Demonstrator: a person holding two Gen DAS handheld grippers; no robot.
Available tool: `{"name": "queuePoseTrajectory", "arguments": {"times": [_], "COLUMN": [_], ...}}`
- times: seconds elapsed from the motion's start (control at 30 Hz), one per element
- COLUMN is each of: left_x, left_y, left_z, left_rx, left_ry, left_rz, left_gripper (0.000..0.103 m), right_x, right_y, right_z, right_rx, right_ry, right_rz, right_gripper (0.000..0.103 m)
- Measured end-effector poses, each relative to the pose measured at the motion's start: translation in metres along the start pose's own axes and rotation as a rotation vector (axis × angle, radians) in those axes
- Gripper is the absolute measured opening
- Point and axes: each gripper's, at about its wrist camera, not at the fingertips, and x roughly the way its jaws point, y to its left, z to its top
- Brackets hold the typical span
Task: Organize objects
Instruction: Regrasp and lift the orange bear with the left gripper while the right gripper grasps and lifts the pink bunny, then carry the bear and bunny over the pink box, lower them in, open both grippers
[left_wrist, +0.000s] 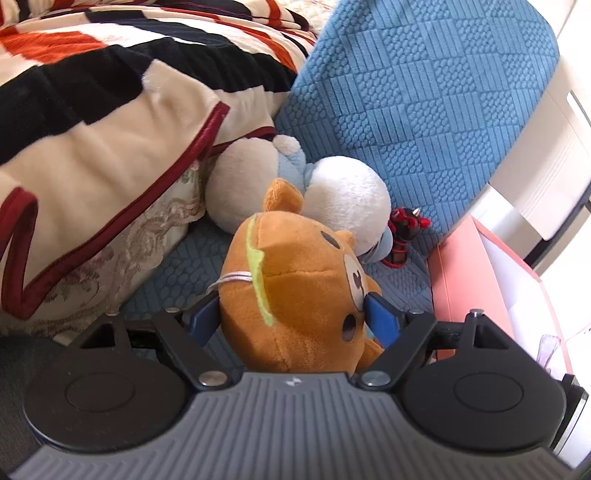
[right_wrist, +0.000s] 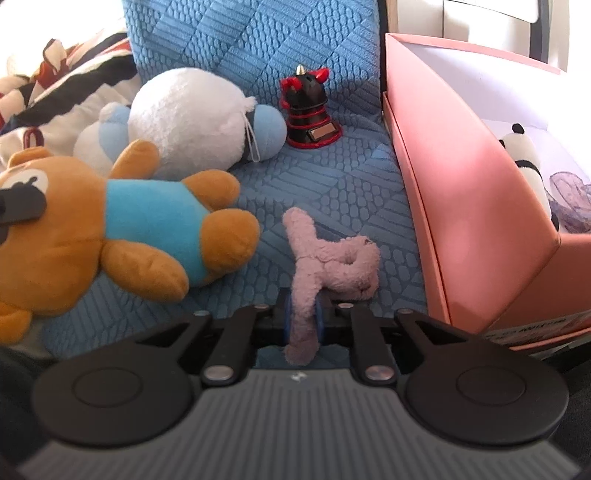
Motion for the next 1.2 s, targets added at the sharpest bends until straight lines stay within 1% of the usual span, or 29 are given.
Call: {"name": "queuePoseTrajectory", "arguments": {"times": [0.17, 0.23, 0.4, 0.63, 0.73, 0.9, 1.13, 1.2], "left_x": [-0.004, -0.006, -0.015, -0.03, -0.036, -0.042, -0.053, -0.057], "left_y": [0.0, 0.0, -0.005, -0.016, -0.023, -0.036, -0.068, -0.08], "left_z": [-0.004, -0.004, -0.004, -0.004, -0.002, 0.002, 0.021, 0.028], "left_rx": [-0.004, -0.01, -0.006, -0.025, -0.03, -0.057, -0.027, -0.006], "left_ry": [-0.014, -0.016, -0.028, -0.045, -0.048, -0.041, -0.05, -0.053], "left_rz": [0.021, 0.025, 0.036, 0.042, 0.055, 0.055, 0.047, 0.05], "left_gripper": [0.078, 0.072, 0.067, 0.066, 0.066, 0.065, 0.064, 0.064], "right_x": [-0.006, -0.009, -0.023, -0.052, -0.065, -0.083, -0.112, -0.119], "right_y": [-0.001, -0.003, -0.004, -0.004, -0.009, -0.014, -0.024, -0.027], "right_z": [0.002, 0.004, 0.012, 0.022, 0.023, 0.03, 0.052, 0.059], "right_rx": [-0.013, -0.004, 0.013, -0.006, 0.006, 0.007, 0.011, 0.002], "right_ry": [0.033, 0.043, 0.047, 0.035, 0.045, 0.064, 0.043, 0.045], "right_rz": [0.004, 0.014, 0.035, 0.056, 0.071, 0.082, 0.103, 0.096], "right_gripper": [0.013, 0.013, 0.013, 0.013, 0.013, 0.013, 0.013, 0.013]}}
